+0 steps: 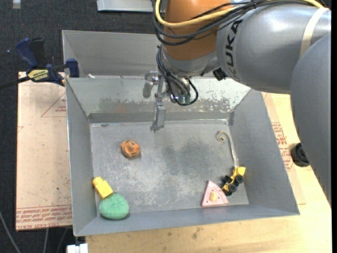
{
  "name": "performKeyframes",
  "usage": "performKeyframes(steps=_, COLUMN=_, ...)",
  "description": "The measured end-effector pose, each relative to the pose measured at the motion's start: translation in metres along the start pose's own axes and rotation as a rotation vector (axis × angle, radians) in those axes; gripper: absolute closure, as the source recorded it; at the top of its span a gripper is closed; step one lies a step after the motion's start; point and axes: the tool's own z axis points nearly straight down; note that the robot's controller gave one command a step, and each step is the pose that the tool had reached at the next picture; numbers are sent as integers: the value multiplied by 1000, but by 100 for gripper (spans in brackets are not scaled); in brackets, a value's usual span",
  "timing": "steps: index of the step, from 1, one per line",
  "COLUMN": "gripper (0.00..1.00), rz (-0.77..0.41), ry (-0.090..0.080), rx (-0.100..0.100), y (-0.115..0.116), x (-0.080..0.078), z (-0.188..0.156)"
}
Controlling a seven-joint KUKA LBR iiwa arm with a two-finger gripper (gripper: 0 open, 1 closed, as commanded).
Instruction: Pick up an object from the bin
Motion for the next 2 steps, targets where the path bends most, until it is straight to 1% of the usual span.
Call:
performKeyframes(steps=1, gripper=0, rz=2, ry=-8, rx=-1, y=-1, x=-1, z=-6)
performKeyframes(steps=2, gripper=0, rz=2, ry=-11, rx=-1, y=0, x=-1, z=-4)
